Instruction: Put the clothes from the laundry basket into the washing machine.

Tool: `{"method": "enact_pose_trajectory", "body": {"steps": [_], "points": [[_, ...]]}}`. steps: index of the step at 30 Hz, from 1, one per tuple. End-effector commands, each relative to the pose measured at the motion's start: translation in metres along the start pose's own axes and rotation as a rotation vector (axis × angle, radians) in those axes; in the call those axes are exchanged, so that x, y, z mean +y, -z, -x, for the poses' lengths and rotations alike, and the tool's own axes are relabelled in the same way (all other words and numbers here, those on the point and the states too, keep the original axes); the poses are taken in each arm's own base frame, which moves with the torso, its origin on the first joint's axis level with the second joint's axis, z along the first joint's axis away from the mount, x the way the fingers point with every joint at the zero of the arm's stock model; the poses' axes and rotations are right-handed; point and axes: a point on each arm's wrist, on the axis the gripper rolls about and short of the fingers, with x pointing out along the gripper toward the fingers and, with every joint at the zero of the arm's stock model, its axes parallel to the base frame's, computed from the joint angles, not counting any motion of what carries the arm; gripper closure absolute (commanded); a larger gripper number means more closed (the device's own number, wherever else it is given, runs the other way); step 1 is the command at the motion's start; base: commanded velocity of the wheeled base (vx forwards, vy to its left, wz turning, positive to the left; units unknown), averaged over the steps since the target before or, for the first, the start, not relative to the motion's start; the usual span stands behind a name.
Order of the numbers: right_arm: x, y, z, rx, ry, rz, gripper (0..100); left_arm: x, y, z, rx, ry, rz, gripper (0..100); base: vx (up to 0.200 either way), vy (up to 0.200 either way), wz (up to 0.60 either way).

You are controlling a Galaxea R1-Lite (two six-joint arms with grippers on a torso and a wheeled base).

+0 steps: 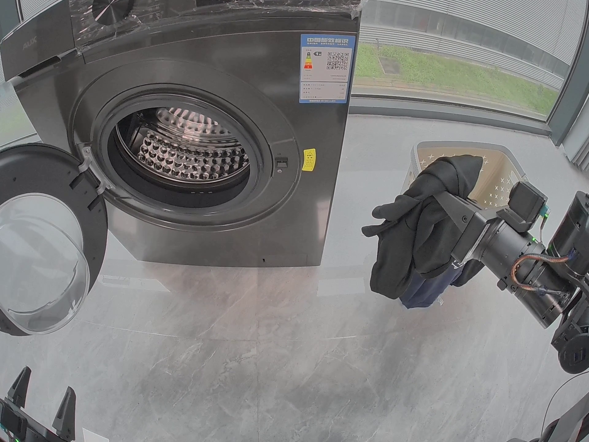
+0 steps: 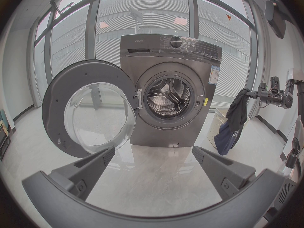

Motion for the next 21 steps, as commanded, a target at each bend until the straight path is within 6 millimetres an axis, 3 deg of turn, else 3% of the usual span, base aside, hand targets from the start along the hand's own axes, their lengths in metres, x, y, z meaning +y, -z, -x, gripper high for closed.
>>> {"method": "enact_pose_trajectory", "body": {"steps": [1, 5, 21], "points": [[0.0005, 0.0002, -0.0002, 0.000, -0.002, 0.000, 100, 0.0002, 0.0046, -0.0008, 0.010, -0.001, 0.000, 0, 0.000, 0.000, 0.00], [0.0005, 0.0001, 0.0002, 0.001, -0.003, 0.000, 100, 0.0002, 0.0046, -0.0008, 0.010, -0.001, 0.000, 0, 0.000, 0.000, 0.00], [0.0009, -0.0002, 0.0005, -0.001, -0.004, -0.001, 100, 0.0002, 0.0045, -0.0009, 0.012, -0.001, 0.001, 0, 0.000, 0.200, 0.00]]}}
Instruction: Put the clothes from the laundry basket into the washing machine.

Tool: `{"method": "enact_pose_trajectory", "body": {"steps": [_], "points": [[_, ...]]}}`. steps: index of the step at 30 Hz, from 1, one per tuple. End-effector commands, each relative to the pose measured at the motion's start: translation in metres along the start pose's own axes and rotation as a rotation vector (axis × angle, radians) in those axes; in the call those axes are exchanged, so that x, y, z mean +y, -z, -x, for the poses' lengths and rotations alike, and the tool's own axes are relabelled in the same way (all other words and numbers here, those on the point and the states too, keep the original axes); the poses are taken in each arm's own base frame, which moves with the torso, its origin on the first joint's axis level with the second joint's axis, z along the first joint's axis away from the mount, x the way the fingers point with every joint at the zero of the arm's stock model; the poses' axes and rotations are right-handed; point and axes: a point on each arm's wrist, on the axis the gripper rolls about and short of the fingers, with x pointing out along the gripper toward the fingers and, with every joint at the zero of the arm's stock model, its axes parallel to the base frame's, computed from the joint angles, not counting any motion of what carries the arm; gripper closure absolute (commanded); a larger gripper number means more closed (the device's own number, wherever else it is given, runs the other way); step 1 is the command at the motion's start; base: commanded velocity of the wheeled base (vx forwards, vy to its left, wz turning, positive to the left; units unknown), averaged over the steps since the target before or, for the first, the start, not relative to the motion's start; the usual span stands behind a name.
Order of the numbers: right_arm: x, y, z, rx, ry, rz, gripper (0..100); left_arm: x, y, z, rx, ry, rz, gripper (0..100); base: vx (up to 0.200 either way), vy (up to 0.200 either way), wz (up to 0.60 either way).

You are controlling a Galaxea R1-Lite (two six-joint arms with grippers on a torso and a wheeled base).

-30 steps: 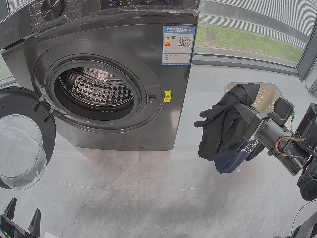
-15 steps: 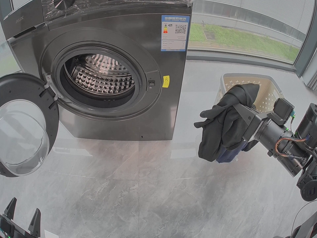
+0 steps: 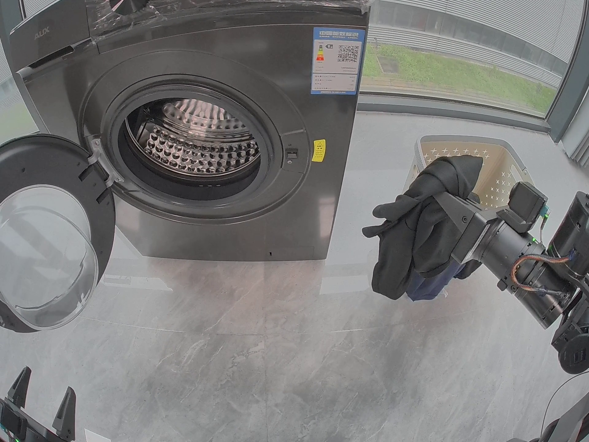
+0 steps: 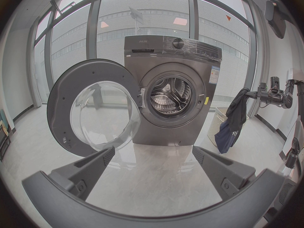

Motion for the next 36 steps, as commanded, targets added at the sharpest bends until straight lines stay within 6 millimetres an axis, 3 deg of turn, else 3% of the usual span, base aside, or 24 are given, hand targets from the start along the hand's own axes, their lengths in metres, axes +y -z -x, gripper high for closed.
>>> {"method": "enact_pose_trajectory", "body": {"steps": [1, 11, 17, 26, 36], "points": [[0.0002, -0.0002, 0.0001, -0.001, -0.001, 0.000, 100, 0.0002, 0.0045, -0.0009, 0.012, -0.001, 0.000, 0, 0.000, 0.200, 0.00], [0.0003, -0.0001, -0.0003, -0.001, -0.003, 0.000, 100, 0.0002, 0.0045, -0.0009, 0.012, -0.001, 0.000, 0, 0.000, 0.200, 0.00], [0.0003, -0.0001, -0.0003, -0.001, -0.003, 0.000, 100, 0.0002, 0.0045, -0.0009, 0.012, -0.001, 0.000, 0, 0.000, 0.000, 0.00], [-0.0001, 0.0001, -0.0002, 0.001, -0.001, 0.000, 100, 0.0002, 0.0045, -0.0009, 0.012, -0.001, 0.002, 0, -0.200, 0.000, 0.00], [-0.0022, -0.0004, -0.0008, -0.003, 0.008, 0.002, 100, 0.0002, 0.0045, -0.0009, 0.012, -0.001, 0.002, 0, 0.000, 0.020, 0.00]]}}
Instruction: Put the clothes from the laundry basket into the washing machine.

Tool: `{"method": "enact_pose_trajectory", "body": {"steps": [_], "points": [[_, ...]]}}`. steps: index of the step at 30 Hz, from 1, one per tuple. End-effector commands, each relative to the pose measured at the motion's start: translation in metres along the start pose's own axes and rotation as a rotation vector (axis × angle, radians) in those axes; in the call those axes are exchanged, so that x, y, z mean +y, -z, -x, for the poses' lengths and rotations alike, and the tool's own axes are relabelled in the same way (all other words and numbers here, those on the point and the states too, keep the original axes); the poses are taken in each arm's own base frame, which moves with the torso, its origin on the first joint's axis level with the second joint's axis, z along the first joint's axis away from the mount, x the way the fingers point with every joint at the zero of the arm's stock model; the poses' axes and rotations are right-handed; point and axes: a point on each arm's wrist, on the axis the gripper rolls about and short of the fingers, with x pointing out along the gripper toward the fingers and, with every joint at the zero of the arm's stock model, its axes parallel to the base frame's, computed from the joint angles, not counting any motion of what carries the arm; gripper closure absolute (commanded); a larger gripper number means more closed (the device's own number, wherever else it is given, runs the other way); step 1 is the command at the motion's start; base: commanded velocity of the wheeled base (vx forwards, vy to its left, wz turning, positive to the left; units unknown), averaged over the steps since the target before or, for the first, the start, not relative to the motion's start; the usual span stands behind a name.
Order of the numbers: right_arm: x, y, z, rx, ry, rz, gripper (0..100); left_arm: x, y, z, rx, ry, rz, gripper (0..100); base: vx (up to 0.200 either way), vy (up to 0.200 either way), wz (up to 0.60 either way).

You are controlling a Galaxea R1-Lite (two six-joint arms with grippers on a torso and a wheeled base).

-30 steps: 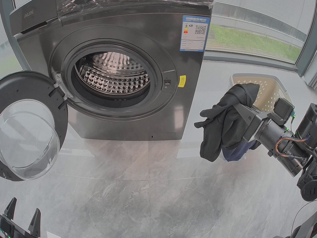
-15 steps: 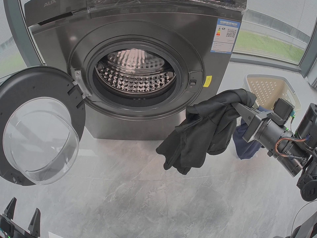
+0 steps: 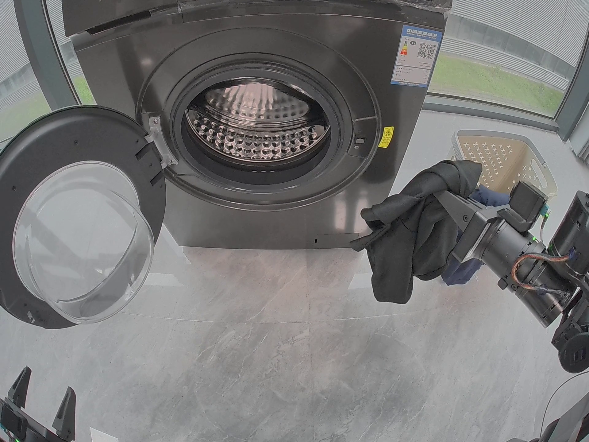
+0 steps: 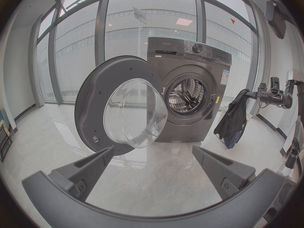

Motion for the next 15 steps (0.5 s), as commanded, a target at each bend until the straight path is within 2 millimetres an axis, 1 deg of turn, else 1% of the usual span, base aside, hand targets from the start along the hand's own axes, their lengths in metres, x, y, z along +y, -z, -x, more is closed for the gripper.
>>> {"method": "enact_pose_trajectory", "body": {"steps": [1, 14, 15], "points": [[-0.0006, 0.0001, -0.0004, -0.001, 0.002, 0.001, 100, 0.0002, 0.0045, -0.0009, 0.012, -0.001, 0.001, 0, 0.000, 0.200, 0.00], [-0.0014, -0.0015, -0.0005, -0.006, 0.006, 0.003, 100, 0.0002, 0.0045, -0.0009, 0.012, 0.000, 0.001, 0, 0.000, 0.200, 0.00], [-0.0014, -0.0015, -0.0005, -0.006, 0.006, 0.001, 100, 0.0002, 0.0045, -0.0009, 0.012, 0.000, 0.001, 0, 0.000, 0.000, 0.00]]}}
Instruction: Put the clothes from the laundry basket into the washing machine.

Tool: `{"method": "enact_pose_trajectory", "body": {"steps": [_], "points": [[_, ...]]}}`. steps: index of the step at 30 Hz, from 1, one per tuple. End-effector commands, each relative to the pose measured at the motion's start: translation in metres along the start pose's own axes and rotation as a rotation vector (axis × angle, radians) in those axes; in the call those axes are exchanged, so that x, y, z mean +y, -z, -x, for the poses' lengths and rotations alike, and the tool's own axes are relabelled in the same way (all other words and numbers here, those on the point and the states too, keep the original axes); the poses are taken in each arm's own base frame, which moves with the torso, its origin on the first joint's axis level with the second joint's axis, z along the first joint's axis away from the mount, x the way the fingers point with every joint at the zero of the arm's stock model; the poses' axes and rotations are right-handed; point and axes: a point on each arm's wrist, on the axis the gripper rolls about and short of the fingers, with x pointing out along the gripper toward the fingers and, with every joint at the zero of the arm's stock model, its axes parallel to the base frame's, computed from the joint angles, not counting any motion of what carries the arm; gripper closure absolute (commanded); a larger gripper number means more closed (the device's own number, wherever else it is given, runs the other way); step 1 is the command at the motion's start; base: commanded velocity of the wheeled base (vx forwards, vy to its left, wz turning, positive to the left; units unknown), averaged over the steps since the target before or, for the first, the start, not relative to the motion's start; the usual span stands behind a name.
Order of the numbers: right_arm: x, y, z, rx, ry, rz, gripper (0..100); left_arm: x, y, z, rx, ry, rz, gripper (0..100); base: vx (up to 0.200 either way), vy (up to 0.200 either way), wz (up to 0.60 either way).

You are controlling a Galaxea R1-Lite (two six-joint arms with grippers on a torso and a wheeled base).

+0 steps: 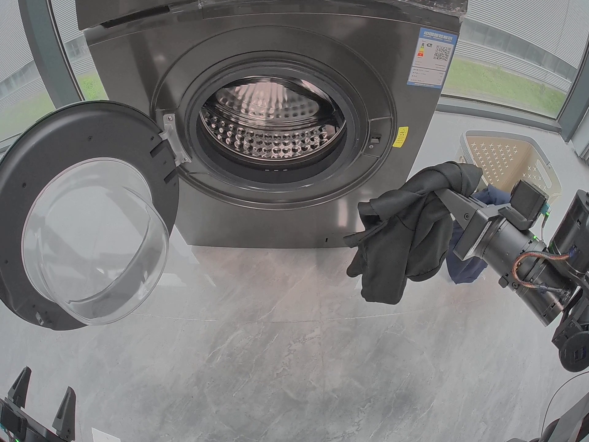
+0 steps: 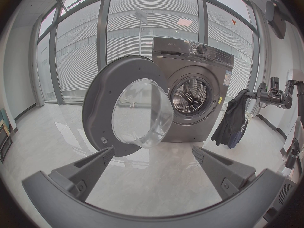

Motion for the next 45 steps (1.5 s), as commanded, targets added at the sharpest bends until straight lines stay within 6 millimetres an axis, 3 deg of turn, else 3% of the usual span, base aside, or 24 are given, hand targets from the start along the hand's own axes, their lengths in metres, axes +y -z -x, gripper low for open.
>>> {"method": "enact_pose_trajectory", "body": {"steps": [1, 11, 20, 29, 35, 42, 45], "points": [[0.000, 0.000, 0.000, -0.001, -0.001, 0.000, 100, 0.000, 0.005, -0.001, 0.012, -0.001, 0.000, 0, 0.000, 0.000, 0.00], [0.000, 0.000, 0.000, 0.000, -0.001, 0.001, 100, 0.000, 0.005, -0.001, 0.012, -0.002, 0.000, 0, 0.000, 0.000, 0.00], [0.000, 0.000, 0.000, 0.002, 0.000, 0.000, 100, 0.000, 0.005, -0.001, 0.012, -0.002, 0.000, 0, 0.200, 0.000, 0.00], [0.000, 0.000, 0.001, 0.002, -0.002, 0.000, 100, 0.000, 0.005, -0.001, 0.012, -0.002, 0.000, 0, 0.000, 0.000, 0.00], [0.000, 0.001, 0.001, 0.003, -0.001, -0.002, 100, 0.000, 0.005, -0.001, 0.012, -0.002, 0.000, 0, 0.000, -0.200, 0.00], [0.002, 0.011, 0.002, 0.045, -0.009, 0.007, 100, 0.000, 0.005, -0.001, 0.010, -0.002, -0.003, 0, 0.000, 0.000, 0.00], [0.015, 0.009, -0.007, 0.030, -0.055, -0.005, 100, 0.000, 0.005, -0.001, 0.009, -0.004, -0.006, 0, 0.000, 0.000, 0.00]]}}
